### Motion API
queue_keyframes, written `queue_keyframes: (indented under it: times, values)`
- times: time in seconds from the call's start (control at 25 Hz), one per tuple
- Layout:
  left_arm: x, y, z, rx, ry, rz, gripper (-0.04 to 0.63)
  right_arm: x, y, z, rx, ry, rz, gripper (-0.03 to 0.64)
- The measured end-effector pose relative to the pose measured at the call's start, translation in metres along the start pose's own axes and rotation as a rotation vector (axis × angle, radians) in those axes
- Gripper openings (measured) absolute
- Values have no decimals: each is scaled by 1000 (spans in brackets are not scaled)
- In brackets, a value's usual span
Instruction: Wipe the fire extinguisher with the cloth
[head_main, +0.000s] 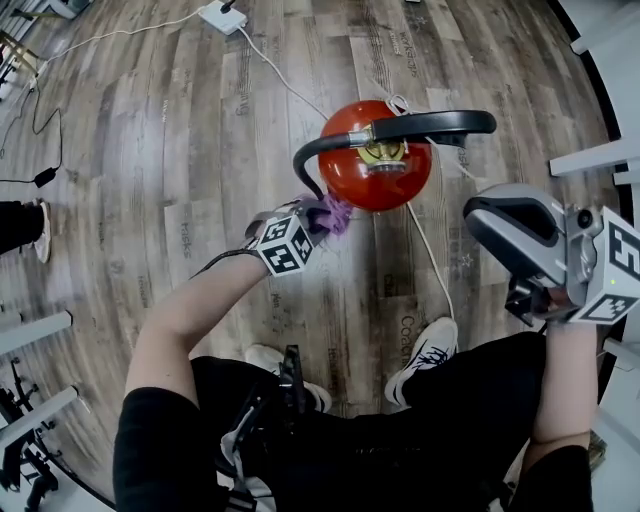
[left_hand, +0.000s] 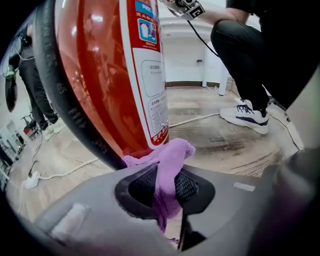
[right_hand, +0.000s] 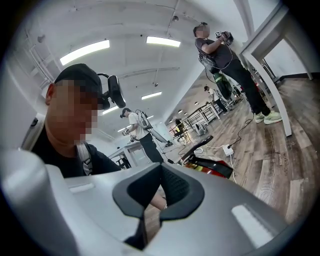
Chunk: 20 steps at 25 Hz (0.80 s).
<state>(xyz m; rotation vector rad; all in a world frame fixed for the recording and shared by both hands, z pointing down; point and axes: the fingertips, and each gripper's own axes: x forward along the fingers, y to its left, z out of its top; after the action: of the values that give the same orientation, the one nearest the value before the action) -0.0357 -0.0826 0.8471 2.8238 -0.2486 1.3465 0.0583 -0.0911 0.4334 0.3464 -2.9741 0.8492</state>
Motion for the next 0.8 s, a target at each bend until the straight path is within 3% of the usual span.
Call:
queue_keyframes:
  times: [0.08, 0.2, 0.4, 0.56, 0.68, 0.8]
  values:
    - [-4, 0, 1, -65, -7, -23, 63, 1, 0, 1, -5, -3, 1, 3]
    - [-29, 3, 20, -263, -101, -77, 63, 2, 0, 0, -23, 3, -10, 3]
    - [-124, 17, 102, -567, -458, -216, 64, -3, -6, 11, -9, -45, -14, 3]
    - [-223, 33, 185, -637, -748, -313, 64, -15, -27, 20, 74, -147, -16, 3]
    - [-292, 51, 239, -675, -943, -327, 64, -21, -38, 26, 161, -228, 12, 3]
    - [-342, 70, 286, -774, -1125, -371, 63, -21, -35, 35, 201, -281, 52, 3]
